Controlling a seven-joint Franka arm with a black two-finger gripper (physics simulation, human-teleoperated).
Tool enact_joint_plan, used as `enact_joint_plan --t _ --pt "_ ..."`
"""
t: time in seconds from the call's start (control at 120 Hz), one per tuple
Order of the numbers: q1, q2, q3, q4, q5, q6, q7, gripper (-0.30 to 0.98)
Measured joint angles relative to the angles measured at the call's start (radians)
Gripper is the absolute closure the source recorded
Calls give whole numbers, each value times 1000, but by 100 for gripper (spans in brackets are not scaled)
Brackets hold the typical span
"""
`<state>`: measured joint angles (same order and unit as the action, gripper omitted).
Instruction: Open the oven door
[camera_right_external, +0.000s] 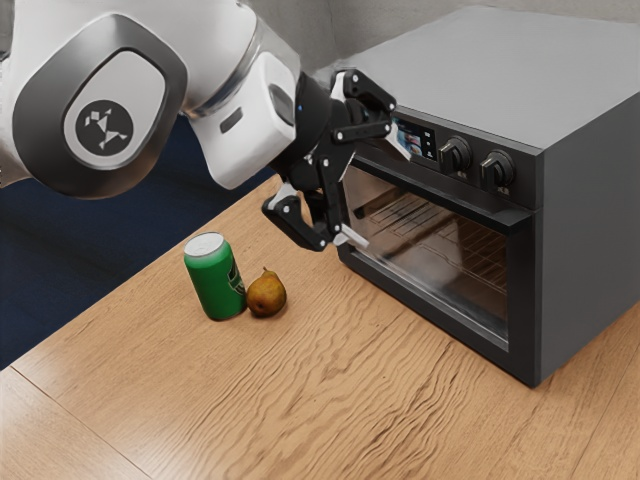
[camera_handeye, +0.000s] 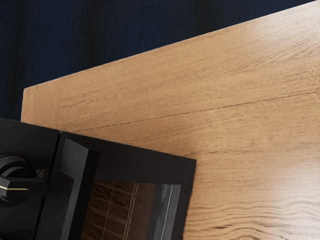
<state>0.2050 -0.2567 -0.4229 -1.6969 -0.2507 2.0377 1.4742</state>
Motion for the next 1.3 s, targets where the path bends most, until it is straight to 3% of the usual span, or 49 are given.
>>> enact_joint_plan --t 0.35,0.733,0.858,1.3 --pt "0 55 6 -22 -40 74 173 0" --pt "-7 70 -18 -23 -51 80 258 0" --pt "12 86 36 -25 -51 81 275 0" --pt "11 215 71 39 -30 121 310 0"
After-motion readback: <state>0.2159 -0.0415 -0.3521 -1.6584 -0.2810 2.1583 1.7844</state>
